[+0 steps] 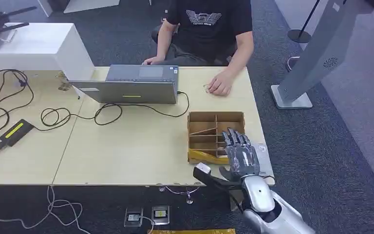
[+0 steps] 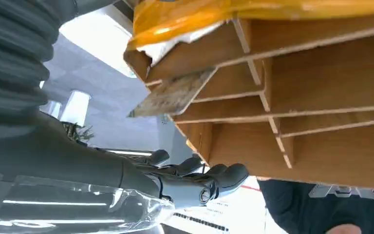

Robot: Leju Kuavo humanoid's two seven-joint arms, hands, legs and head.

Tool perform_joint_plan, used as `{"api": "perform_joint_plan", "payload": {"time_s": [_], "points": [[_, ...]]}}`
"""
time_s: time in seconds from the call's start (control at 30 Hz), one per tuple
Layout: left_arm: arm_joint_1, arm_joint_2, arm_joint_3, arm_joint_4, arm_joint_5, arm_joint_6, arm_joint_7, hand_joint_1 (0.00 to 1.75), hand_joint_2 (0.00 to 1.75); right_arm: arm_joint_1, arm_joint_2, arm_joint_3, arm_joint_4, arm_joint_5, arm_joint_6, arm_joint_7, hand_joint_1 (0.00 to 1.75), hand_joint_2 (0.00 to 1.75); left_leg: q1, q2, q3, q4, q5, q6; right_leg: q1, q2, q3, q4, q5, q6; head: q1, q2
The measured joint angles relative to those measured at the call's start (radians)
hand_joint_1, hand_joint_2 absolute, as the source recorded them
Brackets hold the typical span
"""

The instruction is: Pass the card to the sensor for recognition and then transmit it.

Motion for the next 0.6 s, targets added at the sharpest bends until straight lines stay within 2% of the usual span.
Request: {"api": "perform_joint_plan", "payload": {"time_s": [0.3, 0.6], "points": [[0.000, 0.000, 0.000, 0.000, 0.004, 0.006, -0.006, 0.00, 0.00, -0.038, 0.001, 0.003, 0.054, -0.017, -0.028, -0.011, 0.00, 1.75, 0.000, 0.000, 0.000, 0.000, 0.000, 0.000, 0.000, 0.000, 0.000, 0.000, 0.000, 0.000, 0.000, 0.000], [0.000, 0.000, 0.000, 0.000, 0.004, 0.006, -0.011, 0.00, 0.00, -0.054, 0.003, 0.010, 0.100, -0.036, -0.022, -0.012, 0.00, 1.75, 0.000, 0.000, 0.000, 0.000, 0.000, 0.000, 0.000, 0.000, 0.000, 0.000, 0.000, 0.000, 0.000, 0.000]]}}
